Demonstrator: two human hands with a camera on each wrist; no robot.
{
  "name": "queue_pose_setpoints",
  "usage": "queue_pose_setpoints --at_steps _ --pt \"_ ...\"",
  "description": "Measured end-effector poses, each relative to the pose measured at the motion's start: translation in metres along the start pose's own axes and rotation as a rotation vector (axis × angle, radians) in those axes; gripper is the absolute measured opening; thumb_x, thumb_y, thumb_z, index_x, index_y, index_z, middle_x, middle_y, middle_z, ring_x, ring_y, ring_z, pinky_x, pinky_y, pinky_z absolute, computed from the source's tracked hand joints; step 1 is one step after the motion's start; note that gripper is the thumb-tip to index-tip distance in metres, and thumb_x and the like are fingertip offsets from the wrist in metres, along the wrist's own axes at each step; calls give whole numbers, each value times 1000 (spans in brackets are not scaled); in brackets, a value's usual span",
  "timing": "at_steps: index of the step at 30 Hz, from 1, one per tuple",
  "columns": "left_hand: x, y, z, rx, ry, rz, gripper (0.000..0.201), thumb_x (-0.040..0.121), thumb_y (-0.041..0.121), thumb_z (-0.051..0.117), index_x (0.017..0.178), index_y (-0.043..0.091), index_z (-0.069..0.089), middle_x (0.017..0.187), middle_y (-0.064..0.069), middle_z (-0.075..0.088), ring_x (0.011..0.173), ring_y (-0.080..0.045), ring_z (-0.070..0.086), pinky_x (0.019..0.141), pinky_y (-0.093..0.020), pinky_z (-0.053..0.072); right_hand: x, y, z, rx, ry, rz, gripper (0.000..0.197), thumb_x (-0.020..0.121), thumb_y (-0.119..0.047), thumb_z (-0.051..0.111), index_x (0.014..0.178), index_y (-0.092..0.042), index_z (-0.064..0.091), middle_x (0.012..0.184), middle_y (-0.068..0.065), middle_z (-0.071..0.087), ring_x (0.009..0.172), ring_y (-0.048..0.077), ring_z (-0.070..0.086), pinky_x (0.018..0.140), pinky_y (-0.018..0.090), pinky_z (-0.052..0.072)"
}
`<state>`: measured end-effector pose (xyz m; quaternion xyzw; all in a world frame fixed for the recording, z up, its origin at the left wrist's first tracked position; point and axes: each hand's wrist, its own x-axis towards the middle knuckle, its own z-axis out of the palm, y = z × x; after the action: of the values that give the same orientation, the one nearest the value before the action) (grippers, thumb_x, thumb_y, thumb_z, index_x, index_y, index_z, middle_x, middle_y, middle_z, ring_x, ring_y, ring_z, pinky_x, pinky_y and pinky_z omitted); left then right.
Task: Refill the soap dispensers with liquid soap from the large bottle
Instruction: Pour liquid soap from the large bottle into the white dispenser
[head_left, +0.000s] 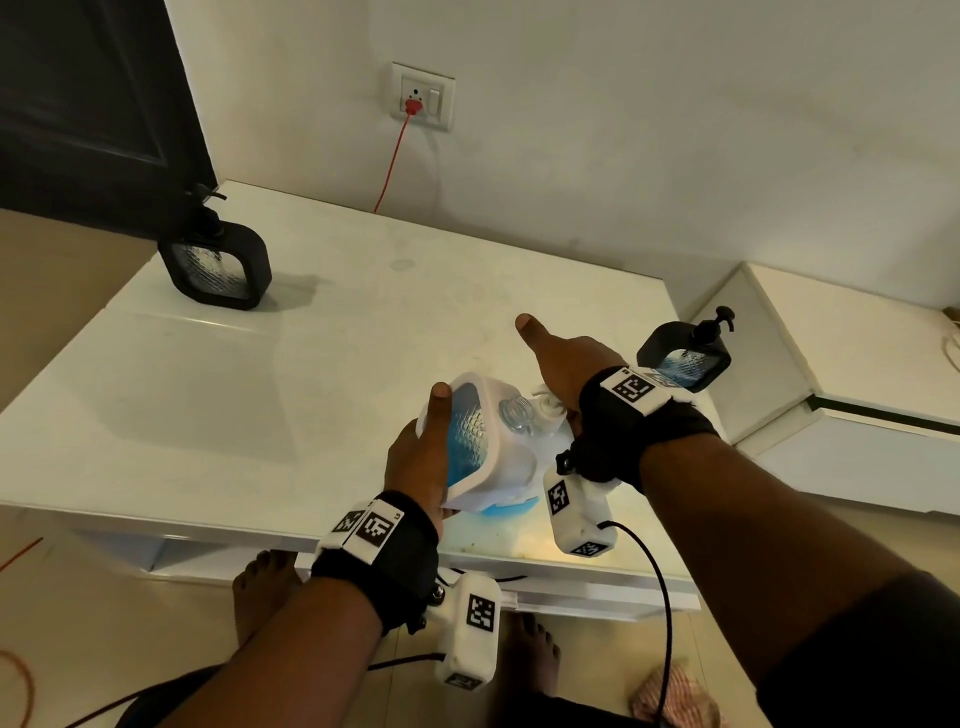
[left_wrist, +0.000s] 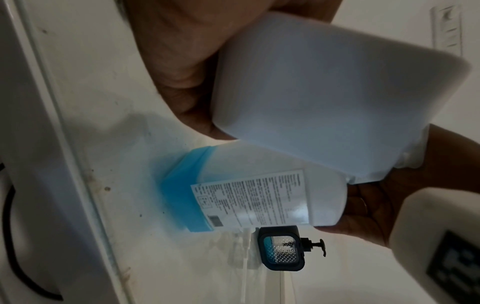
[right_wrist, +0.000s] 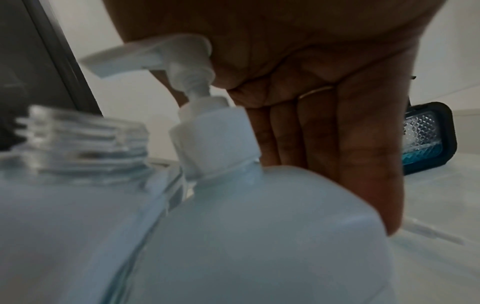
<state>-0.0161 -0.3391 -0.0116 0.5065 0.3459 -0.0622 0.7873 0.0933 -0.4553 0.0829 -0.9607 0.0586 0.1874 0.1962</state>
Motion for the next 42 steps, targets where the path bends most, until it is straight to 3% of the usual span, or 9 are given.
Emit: queue_pose_setpoints --at_steps 5,10,15,22,28,31,34,39,42 --pt "-2 1 0 -22 -4 3 86 61 87 49 122 29 64 114 -7 73 102 -31 71 90 -52 61 -4 2 2 -38 40 13 74 89 -79 27 92 -13 61 95 8 63 88 28 56 76 34 36" --pt "0 -6 0 -40 -24 24 109 38 99 56 122 30 67 116 -7 75 104 -32 73 93 -57 60 -5 6 6 -36 77 17 68 90 -77 30 78 -15 56 81 4 57 77 24 54 74 34 35" --pt "-3 -4 1 -42 -23 23 105 43 96 54 124 30 67 116 -7 75 106 -32 72 91 -57 61 -6 6 7 -76 104 12 66 92 -74 32 90 -14 61 87 6 58 85 28 54 77 34 36" --pt "-7 0 1 -10 -21 25 106 43 98 51 125 31 64 121 -6 72 109 -32 69 94 -56 59 -8 2 1 -44 28 23 75 87 -81 28 82 -13 59 89 7 62 81 27 56 76 34 38" --pt "-6 1 1 -11 -6 21 105 43 97 51 125 32 64 121 -6 71 108 -31 69 96 -56 58 -10 -1 -8 121 -105 31 76 79 -89 27 78 -17 53 77 8 59 76 28 54 87 39 46" --pt "-8 3 2 -5 -4 34 98 42 96 50 115 32 64 120 -7 72 107 -31 69 98 -56 57 -9 -1 -4 51 -57 6 78 83 -86 25 75 -16 57 80 7 63 78 27 59 85 38 44" --pt "-8 2 3 -6 12 27 102 46 94 49 124 30 63 122 -7 71 108 -32 68 98 -55 57 -7 1 -1 -22 11 -4 75 86 -83 25 72 -16 56 88 9 64 84 29 59 78 35 40" --pt "-9 3 3 -9 8 27 87 48 92 49 107 30 64 118 -8 72 106 -32 69 99 -55 57 -4 3 4 -55 64 11 74 90 -77 29 96 -13 65 99 8 65 92 29 59 78 35 36" --pt "-7 0 3 -13 3 37 100 40 96 50 113 29 66 118 -8 73 107 -32 69 99 -56 57 -2 5 5 -66 82 19 70 91 -74 31 96 -13 65 98 8 65 90 29 58 77 35 36"
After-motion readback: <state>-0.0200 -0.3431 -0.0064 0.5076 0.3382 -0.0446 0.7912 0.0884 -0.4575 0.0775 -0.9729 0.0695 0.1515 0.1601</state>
